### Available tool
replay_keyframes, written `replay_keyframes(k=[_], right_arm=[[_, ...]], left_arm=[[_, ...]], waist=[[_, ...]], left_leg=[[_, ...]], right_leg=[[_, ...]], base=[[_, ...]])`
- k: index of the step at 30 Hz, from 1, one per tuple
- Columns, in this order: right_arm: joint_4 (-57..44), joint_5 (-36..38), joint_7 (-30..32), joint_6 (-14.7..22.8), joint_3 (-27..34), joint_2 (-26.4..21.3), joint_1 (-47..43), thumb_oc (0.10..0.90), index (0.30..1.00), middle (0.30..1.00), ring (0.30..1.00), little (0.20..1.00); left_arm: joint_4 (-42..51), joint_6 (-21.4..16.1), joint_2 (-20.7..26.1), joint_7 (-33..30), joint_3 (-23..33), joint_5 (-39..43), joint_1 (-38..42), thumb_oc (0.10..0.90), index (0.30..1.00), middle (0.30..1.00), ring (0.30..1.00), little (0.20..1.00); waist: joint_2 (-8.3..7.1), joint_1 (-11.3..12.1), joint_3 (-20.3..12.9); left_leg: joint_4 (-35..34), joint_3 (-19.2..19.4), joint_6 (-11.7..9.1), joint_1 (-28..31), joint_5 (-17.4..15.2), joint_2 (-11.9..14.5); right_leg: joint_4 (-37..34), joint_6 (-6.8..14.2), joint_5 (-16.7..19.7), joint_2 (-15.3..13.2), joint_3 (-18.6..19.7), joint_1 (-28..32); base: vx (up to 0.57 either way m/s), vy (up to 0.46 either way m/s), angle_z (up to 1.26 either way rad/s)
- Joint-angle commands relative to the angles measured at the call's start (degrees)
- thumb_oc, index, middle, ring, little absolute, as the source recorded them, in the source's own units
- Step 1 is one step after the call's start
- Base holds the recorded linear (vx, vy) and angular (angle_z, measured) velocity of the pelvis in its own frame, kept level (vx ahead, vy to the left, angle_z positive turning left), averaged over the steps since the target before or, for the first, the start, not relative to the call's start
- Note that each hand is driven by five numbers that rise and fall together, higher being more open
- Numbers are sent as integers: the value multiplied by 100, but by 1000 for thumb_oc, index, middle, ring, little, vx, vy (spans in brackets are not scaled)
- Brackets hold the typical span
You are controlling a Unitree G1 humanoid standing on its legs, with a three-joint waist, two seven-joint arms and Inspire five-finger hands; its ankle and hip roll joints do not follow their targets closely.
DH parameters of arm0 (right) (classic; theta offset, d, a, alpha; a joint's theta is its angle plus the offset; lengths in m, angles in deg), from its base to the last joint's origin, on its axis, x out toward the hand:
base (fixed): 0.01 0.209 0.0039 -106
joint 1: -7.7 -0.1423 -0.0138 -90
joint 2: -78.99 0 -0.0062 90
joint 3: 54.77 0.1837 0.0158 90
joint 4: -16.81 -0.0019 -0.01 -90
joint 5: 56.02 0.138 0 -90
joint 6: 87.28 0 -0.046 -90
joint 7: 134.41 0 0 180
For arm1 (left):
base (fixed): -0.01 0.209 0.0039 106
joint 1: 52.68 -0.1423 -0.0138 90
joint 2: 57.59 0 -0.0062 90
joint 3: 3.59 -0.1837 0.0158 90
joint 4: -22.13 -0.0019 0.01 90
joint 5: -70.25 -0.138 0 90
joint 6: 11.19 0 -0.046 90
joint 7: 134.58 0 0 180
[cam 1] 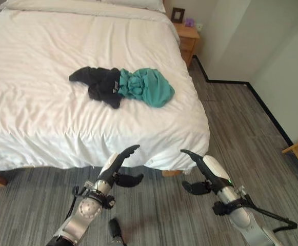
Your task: Pick up bed clothes into laundry basket.
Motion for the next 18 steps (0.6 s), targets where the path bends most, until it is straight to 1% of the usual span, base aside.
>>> replay_keyframes(k=[1,2,3,4,5,6,7,8,9,10,11,12,13,14,15,16,17,18], right_arm=[[-388,-661,967,89,850,-389,-1176,800,900,900,900,900],[-729,-964,1130,16,1063,-584,-1532,800,900,900,900,900],[-744,-966,1124,7,1070,-584,-1535,800,900,900,900,900],[-956,-1086,1344,-63,1258,-788,-1792,800,900,900,900,900],[-1028,-1139,1411,-118,1358,-887,-1876,800,900,900,900,900],[-1050,-1174,1477,-173,1446,-1012,-1974,800,900,900,900,900],[-1046,-1173,1482,-175,1442,-1018,-1985,800,900,900,900,900],[-1031,-1170,1489,-217,1500,-1089,-2061,800,900,900,900,900],[-967,-1157,1498,-240,1488,-1176,-2118,800,900,900,900,900],[-790,-1059,1549,-285,1493,-1248,-2283,800,900,900,900,900],[-460,-906,1521,-376,1443,-1335,-2403,800,900,900,900,900],[-350,-860,1551,-385,1419,-1364,-2456,800,900,900,900,900],[-15,-789,1584,-459,1350,-1501,-2598,800,900,900,900,900],[232,-681,1612,-501,1340,-1538,-2653,800,900,900,900,900],[232,-681,1612,-501,1340,-1538,-2653,800,900,900,900,900],[590,-536,1653,-539,1214,-1582,-2794,800,900,900,900,900],[1290,-266,1656,-588,1015,-1669,-3015,800,900,900,900,900],[1548,-203,1613,-627,947,-1723,-3056,800,900,900,900,900]], left_arm=[[875,-485,-194,-142,88,17,79,800,900,900,900,900],[853,-492,-192,-150,37,-13,93,800,900,900,900,900],[850,-493,-195,-151,40,-15,104,800,900,900,900,900],[741,-514,-246,-121,-56,25,94,800,900,900,900,900],[679,-519,-270,-113,-94,46,87,800,900,900,900,900],[590,-514,-281,-105,-92,78,67,800,900,900,900,900],[585,-517,-286,-104,-89,79,75,800,900,900,900,900],[551,-505,-279,-86,-70,76,53,800,900,900,900,900],[521,-506,-270,-87,-53,70,19,800,900,900,900,900],[477,-496,-203,-74,62,42,-107,800,900,900,900,900],[388,-475,-164,-64,112,36,-237,800,900,900,900,900],[398,-479,-164,-65,128,43,-279,800,900,900,900,900],[345,-479,-142,-79,232,61,-437,800,900,900,900,900],[346,-481,-163,-78,279,100,-570,800,900,900,900,900],[346,-481,-163,-78,279,100,-570,800,900,900,900,900],[317,-466,-177,-79,360,142,-692,800,900,900,900,900],[211,-455,-218,-96,483,254,-917,800,900,900,900,900],[175,-446,-217,-83,534,277,-991,800,900,900,900,900]], waist=[[85,47,-225],[53,-33,-226],[62,-44,-221],[-5,-124,-272],[-22,-183,-309],[-40,-213,-355],[-36,-218,-358],[-61,-225,-414],[-76,-208,-453],[-139,-118,-556],[-195,-1,-616],[-202,-2,-634],[-229,85,-681],[-239,115,-698],[-239,115,-698],[-238,150,-710],[-235,264,-733],[-238,333,-730]], left_leg=[[29,174,-662,120,-14,626],[29,32,-647,291,-256,427],[29,25,-642,274,-232,435],[29,-158,-669,314,-392,274],[29,-292,-700,330,-476,239],[29,-408,-726,331,-557,213],[29,-408,-723,302,-517,217],[29,-481,-736,293,-575,195],[29,-532,-749,307,-616,191],[29,-551,-785,363,-660,201],[29,-595,-812,398,-699,199],[29,-602,-816,408,-709,190],[29,-614,-837,422,-721,185],[29,-627,-849,434,-729,174],[29,-627,-849,434,-729,174],[29,-666,-857,439,-727,161],[29,-717,-906,419,-696,170],[29,-744,-921,404,-691,173]], right_leg=[[-1325,-27,1274,78,-513,56],[-1815,-27,918,51,-610,-148],[-1853,-27,949,61,-628,-140],[-2732,-121,582,135,-485,-70],[-3166,-149,580,172,-284,-75],[-3512,-146,642,155,-93,-88],[-3554,-157,696,161,-100,-95],[-3818,-139,804,114,32,-98],[-3935,-116,907,64,46,-117],[-4106,-66,1147,-89,-98,-37],[-4178,-77,1227,-146,-140,35],[-4230,-72,1245,-157,-154,59],[-4321,-67,1292,-201,-257,163],[-4365,-70,1325,-213,-294,210],[-4365,-70,1325,-213,-294,210],[-4389,-79,1309,-220,-335,269],[-4432,-93,1263,-223,-459,349],[-4448,-100,1246,-221,-498,368]], base=[[417,214,23],[320,152,24],[424,129,43],[268,12,66],[366,-8,85],[158,-34,70],[132,-54,73],[104,-55,118],[240,-128,104],[273,-145,74],[233,-128,16],[187,-77,22],[136,-41,28],[113,-37,27],[84,-23,21],[123,-40,21],[153,-55,19],[143,-63,21]])
